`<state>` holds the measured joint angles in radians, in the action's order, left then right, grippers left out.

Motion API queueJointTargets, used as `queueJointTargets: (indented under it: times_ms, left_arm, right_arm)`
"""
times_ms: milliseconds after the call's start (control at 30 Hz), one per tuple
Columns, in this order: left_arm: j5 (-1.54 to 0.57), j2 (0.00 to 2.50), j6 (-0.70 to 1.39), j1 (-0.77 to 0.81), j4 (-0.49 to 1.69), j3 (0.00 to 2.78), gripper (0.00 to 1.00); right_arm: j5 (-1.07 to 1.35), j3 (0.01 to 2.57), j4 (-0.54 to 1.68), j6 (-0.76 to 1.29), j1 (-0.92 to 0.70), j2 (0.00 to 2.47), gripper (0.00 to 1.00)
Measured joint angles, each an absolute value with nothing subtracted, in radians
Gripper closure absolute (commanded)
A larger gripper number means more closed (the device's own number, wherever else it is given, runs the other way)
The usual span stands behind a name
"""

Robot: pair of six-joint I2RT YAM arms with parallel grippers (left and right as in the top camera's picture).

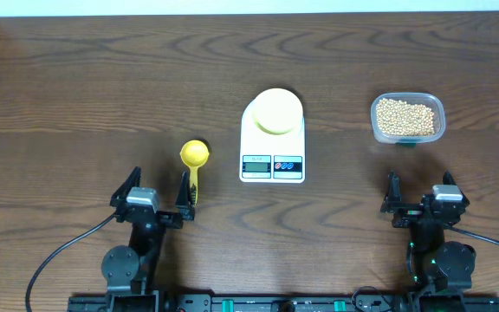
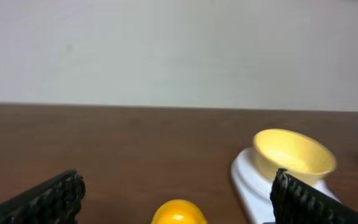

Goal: Scoop item into bowl and weigh 50g on scale
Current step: 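Lower the left gripper onto the yellow scoop handle and grasp it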

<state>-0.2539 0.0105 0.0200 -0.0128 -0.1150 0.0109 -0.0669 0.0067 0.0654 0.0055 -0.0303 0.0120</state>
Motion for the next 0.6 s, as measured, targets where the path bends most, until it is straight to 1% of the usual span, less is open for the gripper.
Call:
queueJointTargets:
  times_ms: [200, 333, 467, 567, 600]
  left_arm:
    - [-0.321, 0.010, 0.026, -0.013, -0.211, 0.012, 0.02]
    - [-0.336, 0.017, 0.026, -0.013, -0.125, 0.085, 0.02]
    - [-0.332, 0.121, 0.027, -0.013, 0.161, 0.318, 0.02]
    - [-0.329, 0.285, 0.033, -0.013, 0.424, 0.519, 0.02]
    - [-0.331, 0.374, 0.038, -0.013, 0.529, 0.603, 0.02]
  right_arm:
    - [-0.067, 0.007, 0.065, 0.006, -0.030, 0.012, 0.01]
    - [-0.067, 0.007, 0.066, 0.006, -0.030, 0.012, 0.01]
    - [-0.067, 0.007, 0.066, 0.005, -0.030, 0.012, 0.01]
    - [-0.067, 0.007, 0.065, 0.004, -0.030, 0.012, 0.01]
    - [-0.066, 0.007, 0.065, 0.004, -0.030, 0.012, 0.01]
